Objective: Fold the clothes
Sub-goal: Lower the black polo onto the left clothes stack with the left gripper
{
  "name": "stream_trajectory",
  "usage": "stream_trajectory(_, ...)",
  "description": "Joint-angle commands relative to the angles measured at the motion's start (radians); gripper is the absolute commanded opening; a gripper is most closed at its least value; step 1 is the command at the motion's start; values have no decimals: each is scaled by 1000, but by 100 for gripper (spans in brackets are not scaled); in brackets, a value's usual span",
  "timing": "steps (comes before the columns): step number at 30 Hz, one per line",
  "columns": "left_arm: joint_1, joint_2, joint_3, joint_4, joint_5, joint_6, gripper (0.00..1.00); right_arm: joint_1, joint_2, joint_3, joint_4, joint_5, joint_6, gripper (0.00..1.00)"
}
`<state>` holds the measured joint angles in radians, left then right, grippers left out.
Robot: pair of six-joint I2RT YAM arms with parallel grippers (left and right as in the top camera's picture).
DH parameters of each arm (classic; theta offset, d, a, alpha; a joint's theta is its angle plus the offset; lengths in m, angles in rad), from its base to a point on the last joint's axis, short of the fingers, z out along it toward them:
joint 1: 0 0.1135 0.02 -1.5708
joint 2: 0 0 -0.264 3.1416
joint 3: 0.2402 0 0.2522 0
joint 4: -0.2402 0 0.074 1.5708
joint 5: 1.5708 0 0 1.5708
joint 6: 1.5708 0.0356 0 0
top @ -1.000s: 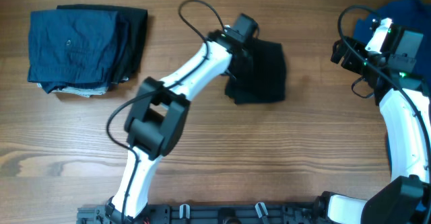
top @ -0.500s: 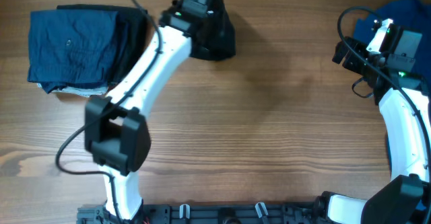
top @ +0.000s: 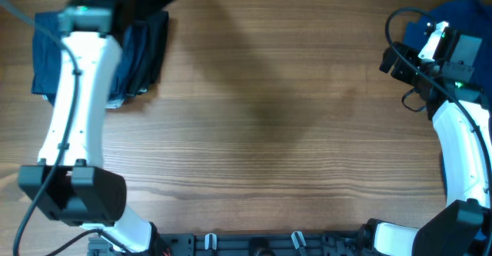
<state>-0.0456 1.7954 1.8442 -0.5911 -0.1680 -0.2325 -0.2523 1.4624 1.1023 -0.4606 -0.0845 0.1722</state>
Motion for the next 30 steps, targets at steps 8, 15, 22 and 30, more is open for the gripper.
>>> stream_trajectory(8,325,87,1,-38,238,-333,4,0,14,3,0,18,11,100)
stream_trajectory(15,441,204,1,-126,366,-378,4,0,14,3,0,18,11,100)
stream_trajectory(22,457,246,-1,-245,342,-402,4,0,14,3,0,18,11,100)
stream_trajectory(30,472,232,-1,-421,293,-449,17,0,14,3,0,18,11,100)
